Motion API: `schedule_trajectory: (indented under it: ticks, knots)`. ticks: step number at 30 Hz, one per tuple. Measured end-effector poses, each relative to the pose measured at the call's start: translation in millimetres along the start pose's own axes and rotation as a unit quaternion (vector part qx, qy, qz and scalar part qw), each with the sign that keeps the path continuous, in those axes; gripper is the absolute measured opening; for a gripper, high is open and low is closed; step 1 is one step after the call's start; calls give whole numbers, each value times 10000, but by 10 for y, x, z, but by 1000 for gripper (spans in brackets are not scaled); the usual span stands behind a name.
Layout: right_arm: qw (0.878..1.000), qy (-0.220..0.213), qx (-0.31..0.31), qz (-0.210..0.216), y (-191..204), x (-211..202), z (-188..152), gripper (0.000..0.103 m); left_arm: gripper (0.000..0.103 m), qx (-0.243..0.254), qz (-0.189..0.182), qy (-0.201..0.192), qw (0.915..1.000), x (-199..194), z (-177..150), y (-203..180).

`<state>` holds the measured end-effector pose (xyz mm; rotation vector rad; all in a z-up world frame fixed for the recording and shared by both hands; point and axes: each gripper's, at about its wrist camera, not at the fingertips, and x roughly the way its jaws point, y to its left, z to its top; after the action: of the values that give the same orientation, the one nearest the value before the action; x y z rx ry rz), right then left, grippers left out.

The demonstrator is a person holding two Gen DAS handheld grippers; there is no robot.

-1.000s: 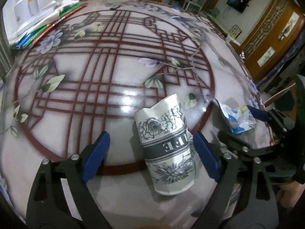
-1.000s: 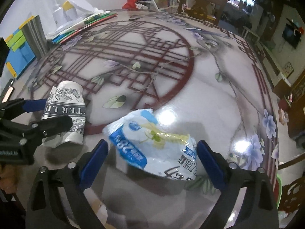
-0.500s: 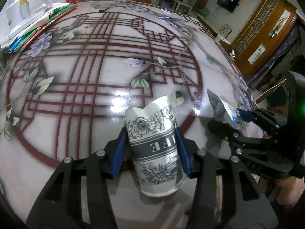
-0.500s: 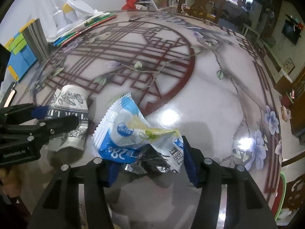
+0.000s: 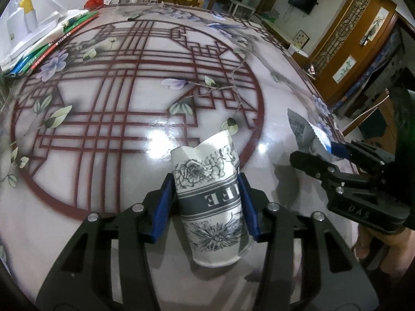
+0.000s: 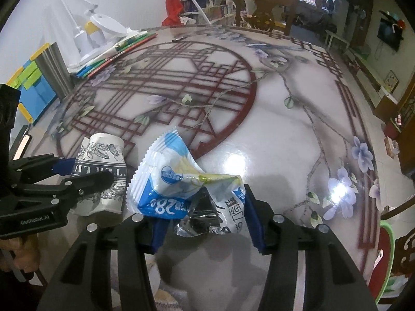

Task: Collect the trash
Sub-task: 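Carry the paper cup and chip bag over the red bucket with both grippers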

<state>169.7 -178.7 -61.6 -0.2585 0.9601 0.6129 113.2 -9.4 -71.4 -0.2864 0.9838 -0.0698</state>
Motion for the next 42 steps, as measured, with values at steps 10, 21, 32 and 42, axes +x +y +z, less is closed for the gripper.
schedule_trajectory:
  ticks: [10, 21, 32, 42]
  knots:
    - [9997, -208, 89, -68, 47, -319, -146, 49, 47, 264, -28, -102, 9996, -265, -107, -114]
    - [9979, -423, 497, 33, -42, -651, -370, 49, 47, 578, -102, -231, 9980, -478, -114, -403]
    - [9913, -689, 1122, 43, -488, -980, -487, 49, 47, 993, -326, -189, 9943, -462, -3, -927]
    - [9804, -877, 1753, -178, -1101, -1289, -700, 49, 47, 1401, -787, -41, 9870, -250, 95, -1617]
